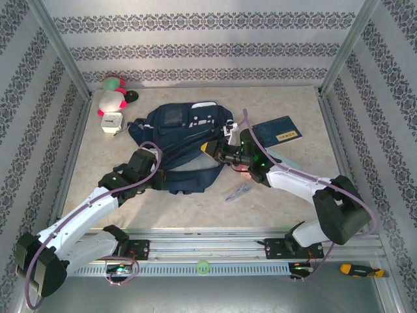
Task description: Pack the student bag
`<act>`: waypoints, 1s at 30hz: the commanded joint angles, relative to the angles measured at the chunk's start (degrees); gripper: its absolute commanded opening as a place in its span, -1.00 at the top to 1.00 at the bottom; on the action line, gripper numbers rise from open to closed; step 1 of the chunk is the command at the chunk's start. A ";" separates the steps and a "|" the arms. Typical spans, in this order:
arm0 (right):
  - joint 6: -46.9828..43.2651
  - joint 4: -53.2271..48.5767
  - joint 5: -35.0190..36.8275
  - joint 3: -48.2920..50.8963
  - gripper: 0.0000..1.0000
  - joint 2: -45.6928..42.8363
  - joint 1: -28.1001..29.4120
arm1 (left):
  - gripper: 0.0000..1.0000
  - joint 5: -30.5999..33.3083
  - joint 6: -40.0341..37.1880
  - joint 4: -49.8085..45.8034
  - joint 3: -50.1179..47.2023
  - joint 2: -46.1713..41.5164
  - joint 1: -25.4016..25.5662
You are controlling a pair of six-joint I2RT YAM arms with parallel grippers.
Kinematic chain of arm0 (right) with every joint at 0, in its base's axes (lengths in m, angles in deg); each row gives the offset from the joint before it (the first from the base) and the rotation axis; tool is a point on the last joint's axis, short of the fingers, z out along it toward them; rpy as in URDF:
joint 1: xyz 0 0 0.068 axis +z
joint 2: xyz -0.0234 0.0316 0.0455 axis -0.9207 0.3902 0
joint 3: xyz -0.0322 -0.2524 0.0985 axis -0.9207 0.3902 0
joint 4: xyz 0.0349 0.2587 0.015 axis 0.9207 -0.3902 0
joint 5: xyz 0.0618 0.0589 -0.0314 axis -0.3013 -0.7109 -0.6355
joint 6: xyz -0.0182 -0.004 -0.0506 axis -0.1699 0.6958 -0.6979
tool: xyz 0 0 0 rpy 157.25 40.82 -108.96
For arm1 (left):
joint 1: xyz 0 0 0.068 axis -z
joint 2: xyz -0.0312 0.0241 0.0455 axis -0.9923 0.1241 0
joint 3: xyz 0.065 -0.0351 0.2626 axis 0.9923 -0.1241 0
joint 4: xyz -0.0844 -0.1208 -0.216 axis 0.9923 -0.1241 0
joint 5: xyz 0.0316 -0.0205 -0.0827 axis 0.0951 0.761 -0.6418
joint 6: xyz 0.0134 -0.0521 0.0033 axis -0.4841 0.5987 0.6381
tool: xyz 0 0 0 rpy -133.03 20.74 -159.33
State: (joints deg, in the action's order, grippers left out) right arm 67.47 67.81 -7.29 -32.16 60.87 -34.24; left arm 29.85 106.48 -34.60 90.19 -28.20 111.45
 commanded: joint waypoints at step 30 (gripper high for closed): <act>-82.68 -45.53 2.70 -15.51 -0.26 -2.90 8.15 | 1.00 -30.74 -0.33 26.81 -11.97 4.31 -0.92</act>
State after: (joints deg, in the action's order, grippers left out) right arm -2.29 20.23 -5.49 -44.60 53.63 -28.92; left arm 2.90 106.74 -12.09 78.61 -22.69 110.88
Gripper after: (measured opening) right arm 0.626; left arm 0.047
